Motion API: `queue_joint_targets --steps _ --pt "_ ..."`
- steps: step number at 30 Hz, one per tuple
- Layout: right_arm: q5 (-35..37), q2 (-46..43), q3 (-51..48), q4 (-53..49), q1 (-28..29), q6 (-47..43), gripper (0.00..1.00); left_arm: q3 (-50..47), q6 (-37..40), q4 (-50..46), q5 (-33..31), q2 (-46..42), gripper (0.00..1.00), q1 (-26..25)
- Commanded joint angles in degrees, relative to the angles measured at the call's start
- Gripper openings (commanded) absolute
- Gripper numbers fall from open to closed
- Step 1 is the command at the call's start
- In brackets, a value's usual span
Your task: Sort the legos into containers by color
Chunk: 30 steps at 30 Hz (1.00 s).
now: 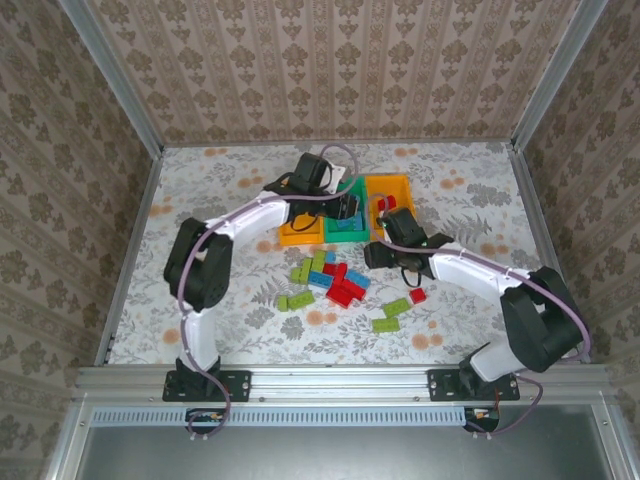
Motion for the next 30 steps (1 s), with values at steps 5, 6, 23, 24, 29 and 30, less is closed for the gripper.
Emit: queue_joint_targets --steps 5,6,23,24,29,30 --pt "-3.2 -8.0 -6.1 0.9 4.2 0.0 0.65 7.1 -4.3 -0.4 0.2 6.1 0.34 0.0" --pt "-3.4 -8.1 -6.5 0.9 4.9 -0.6 0.65 7.3 -4.4 -0.3 -0.1 6.4 0.35 0.0" --pt "-1.0 0.3 -6.0 0.6 15.0 -3.3 0.61 -1.4 -2.9 2.0 -3.5 -2.8 1.0 -1.6" --pt "-0.8 1.0 -5.8 0.4 15.2 -3.4 0.61 -2.2 -2.9 2.5 -3.5 -3.4 1.0 -1.6" --pt "1.9 4.6 -3.6 0.2 16.5 -3.7 0.58 -7.1 -3.1 3.9 -3.8 -6.2 1.0 -1.6" --pt "2.2 5.1 -3.3 0.1 16.5 -3.7 0.57 -7.7 -3.0 4.0 -3.9 -6.6 1.0 -1.6"
